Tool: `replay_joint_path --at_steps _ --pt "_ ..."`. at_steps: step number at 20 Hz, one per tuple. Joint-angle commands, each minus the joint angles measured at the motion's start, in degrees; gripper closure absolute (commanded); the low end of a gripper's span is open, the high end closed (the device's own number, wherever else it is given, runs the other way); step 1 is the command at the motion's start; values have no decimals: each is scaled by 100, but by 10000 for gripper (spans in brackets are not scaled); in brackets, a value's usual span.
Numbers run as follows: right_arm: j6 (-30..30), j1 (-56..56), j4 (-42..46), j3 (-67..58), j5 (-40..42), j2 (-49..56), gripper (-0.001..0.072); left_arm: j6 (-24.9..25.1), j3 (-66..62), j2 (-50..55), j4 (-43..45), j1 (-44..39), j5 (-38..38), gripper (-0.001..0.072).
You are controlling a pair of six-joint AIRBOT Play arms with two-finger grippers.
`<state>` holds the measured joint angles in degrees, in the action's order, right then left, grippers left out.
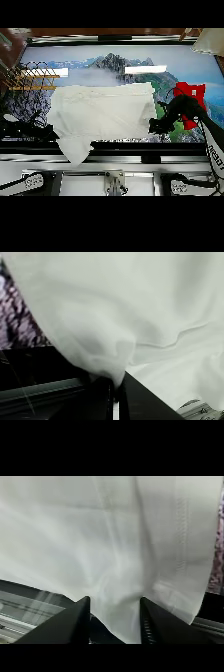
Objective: Fold the shirts.
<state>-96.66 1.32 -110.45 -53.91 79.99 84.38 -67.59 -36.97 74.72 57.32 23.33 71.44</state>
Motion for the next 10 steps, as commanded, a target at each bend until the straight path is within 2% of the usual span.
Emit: replay_joint_path --at_steps 1,2,3,4,10 --pt "70 -7 -142 219 -136 57 415 11 -7 0 2 -2 11 667" --pt "85 -7 -157 219 -289 39 549 13 -9 0 4 -2 13 667" --pt "157 7 -122 210 -402 9 614 59 -20 -2 4 -2 13 668" --pt "219 31 -15 205 -520 -59 645 105 -61 -13 4 -2 11 668" --pt "671 710 752 208 -826 -844 645 94 -658 -227 4 -2 129 668"
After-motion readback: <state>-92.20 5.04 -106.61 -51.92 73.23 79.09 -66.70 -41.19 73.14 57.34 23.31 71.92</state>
